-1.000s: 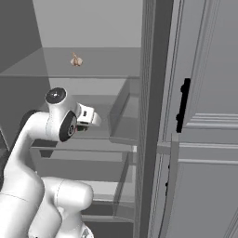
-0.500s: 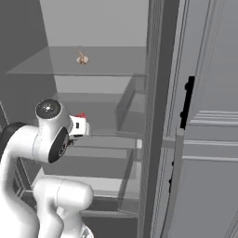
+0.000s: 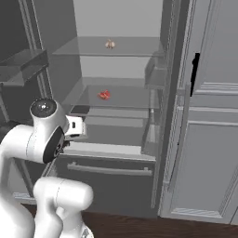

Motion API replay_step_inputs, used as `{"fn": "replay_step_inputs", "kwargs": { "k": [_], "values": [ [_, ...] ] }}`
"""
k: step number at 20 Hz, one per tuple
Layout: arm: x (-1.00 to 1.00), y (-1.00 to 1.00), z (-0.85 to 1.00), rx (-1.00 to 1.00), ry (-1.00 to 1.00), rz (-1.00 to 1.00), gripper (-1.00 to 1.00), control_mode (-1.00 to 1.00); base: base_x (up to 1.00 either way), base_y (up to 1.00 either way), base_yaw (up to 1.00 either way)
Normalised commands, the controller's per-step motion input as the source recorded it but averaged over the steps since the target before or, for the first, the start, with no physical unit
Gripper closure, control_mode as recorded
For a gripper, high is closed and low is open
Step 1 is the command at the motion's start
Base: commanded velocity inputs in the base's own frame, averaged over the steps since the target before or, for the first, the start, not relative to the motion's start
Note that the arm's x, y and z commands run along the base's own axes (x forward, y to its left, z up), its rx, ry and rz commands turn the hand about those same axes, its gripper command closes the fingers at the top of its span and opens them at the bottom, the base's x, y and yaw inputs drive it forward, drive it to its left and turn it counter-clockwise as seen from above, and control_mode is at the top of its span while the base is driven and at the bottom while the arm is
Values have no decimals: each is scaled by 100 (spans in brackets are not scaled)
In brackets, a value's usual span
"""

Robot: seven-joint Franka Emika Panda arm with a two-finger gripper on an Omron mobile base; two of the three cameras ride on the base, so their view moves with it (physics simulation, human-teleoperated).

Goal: Place one garlic and one steak in each tupperware on the nearby counter, to pack two identical lunches.

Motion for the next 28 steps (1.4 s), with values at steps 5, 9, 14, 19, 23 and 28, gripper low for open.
{"fn": "replay_step_inputs", "kwargs": {
  "k": [5, 9, 14, 19, 23, 28],
  "values": [
    [0, 0, 0, 0, 0, 0, 100, 100, -100, 21, 11],
    [0, 0, 0, 0, 0, 0, 100, 100, -100, 48, 34],
    [0, 0, 0, 0, 0, 0, 100, 100, -64, 82, 57],
    [0, 0, 0, 0, 0, 0, 100, 100, 8, 79, 62],
    [0, 0, 0, 0, 0, 0, 100, 100, 93, 11, 33],
    [0, 0, 0, 0, 0, 0, 100, 100, 100, -5, 9]
  ]
}}
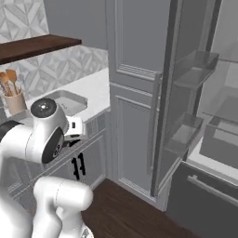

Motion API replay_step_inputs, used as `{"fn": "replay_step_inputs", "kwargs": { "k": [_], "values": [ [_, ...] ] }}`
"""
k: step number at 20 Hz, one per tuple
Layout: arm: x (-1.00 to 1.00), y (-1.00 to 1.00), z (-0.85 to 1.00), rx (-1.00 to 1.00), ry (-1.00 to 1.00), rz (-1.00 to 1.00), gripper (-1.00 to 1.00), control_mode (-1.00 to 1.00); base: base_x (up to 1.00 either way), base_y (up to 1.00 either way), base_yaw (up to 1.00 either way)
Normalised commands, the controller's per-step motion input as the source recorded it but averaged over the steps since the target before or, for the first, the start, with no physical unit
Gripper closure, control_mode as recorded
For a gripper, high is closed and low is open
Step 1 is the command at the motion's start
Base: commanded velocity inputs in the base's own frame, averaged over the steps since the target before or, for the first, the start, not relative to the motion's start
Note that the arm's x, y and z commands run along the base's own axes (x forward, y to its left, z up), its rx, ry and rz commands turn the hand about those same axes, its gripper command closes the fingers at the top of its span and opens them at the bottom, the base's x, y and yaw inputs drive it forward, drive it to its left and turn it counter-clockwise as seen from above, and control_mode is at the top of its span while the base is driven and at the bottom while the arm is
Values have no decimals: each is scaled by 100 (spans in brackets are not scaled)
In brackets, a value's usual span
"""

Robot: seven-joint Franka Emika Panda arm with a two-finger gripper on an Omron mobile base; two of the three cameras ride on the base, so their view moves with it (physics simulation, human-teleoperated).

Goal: Place one garlic and one steak in each tupperware on the nearby counter, to pack two identical lunches.

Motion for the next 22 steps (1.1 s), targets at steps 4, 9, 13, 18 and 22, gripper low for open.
{"fn": "replay_step_inputs", "kwargs": {
  "k": [4, 9, 13, 18, 22],
  "values": [
    [0, 0, 0, 0, 0, 0, 100, 100, 100, 38, 1],
    [0, 0, 0, 0, 0, 0, 100, 100, 100, 56, 1],
    [0, 0, 0, 0, 0, 0, 100, 100, 100, 39, 5],
    [0, 0, 0, 0, 0, 0, 100, 100, 100, 11, 25],
    [0, 0, 0, 0, 0, 0, 100, 100, 100, 0, 43]
  ]
}}
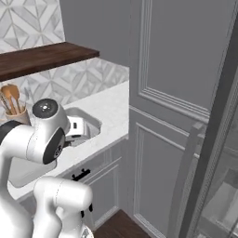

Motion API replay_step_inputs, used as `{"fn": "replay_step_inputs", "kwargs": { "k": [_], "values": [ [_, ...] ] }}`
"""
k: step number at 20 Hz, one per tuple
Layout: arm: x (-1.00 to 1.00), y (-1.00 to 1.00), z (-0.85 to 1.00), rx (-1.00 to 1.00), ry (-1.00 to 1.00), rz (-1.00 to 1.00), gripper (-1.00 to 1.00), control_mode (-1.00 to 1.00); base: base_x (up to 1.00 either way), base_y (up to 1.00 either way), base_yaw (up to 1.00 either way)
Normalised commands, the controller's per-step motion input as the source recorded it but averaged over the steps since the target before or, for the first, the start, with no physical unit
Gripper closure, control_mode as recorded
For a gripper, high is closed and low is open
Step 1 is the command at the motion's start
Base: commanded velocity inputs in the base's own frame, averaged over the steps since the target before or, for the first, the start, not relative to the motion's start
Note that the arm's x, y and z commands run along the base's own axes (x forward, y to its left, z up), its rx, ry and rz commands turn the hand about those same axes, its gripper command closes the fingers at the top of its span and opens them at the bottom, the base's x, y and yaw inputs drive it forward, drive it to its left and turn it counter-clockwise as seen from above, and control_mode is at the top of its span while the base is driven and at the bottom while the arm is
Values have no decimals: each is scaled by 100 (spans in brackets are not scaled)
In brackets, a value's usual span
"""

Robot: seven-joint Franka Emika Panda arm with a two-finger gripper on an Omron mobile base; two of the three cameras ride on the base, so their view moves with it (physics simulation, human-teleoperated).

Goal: Place one garlic and one steak in each tupperware on the nearby counter, to pack two identical lunches.

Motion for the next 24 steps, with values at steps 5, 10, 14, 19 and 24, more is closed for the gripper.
{"fn": "replay_step_inputs", "kwargs": {
  "k": [5, 10, 14, 19, 24],
  "values": [
    [0, 0, 0, 0, 0, 0, 100, 100, 100, 0, 46],
    [40, 4, -13, 0, 2, 7, 100, -100, 60, 1, 18],
    [100, 11, -30, 0, 6, 13, 100, -100, 0, 0, 0],
    [100, 50, -27, -1, 5, 2, 100, -100, 0, 0, 0],
    [100, 38, -14, 0, 3, 0, 100, -100, 0, 0, 0]
  ]
}}
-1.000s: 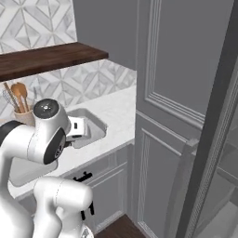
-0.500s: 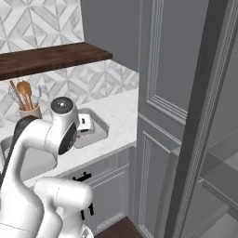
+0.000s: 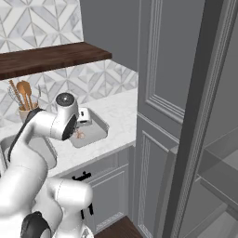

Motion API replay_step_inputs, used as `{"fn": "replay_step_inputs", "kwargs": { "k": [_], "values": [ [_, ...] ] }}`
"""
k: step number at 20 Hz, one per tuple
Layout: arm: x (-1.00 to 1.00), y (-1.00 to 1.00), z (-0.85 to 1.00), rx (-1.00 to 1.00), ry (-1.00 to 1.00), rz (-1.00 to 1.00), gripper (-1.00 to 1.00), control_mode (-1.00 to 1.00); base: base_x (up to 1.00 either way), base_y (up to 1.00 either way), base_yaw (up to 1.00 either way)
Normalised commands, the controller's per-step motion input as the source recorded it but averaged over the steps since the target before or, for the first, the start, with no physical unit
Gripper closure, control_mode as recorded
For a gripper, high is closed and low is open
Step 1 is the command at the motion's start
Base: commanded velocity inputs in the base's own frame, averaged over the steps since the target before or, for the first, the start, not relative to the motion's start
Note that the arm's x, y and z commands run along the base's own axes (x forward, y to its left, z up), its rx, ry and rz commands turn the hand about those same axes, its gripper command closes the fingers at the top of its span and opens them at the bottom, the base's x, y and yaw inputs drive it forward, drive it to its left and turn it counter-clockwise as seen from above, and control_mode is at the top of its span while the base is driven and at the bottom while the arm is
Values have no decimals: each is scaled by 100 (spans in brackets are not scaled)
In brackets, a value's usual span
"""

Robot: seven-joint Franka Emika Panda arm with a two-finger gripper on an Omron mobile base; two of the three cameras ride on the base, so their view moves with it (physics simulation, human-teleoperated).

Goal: Place one garlic and one steak in each tupperware on the nearby counter, to pack two identical lunches.

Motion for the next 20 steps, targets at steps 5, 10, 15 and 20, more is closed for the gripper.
{"fn": "replay_step_inputs", "kwargs": {
  "k": [5, 10, 15, 20],
  "values": [
    [100, 15, -16, 0, 6, 0, 100, -100, 0, 0, 0],
    [91, 20, -26, 0, 4, 0, 100, -100, 0, 0, 0],
    [67, 15, -40, -3, 1, 0, 100, -100, 0, 0, 0],
    [44, 15, -47, -5, 0, 0, 100, -100, 0, 0, 0]
  ]
}}
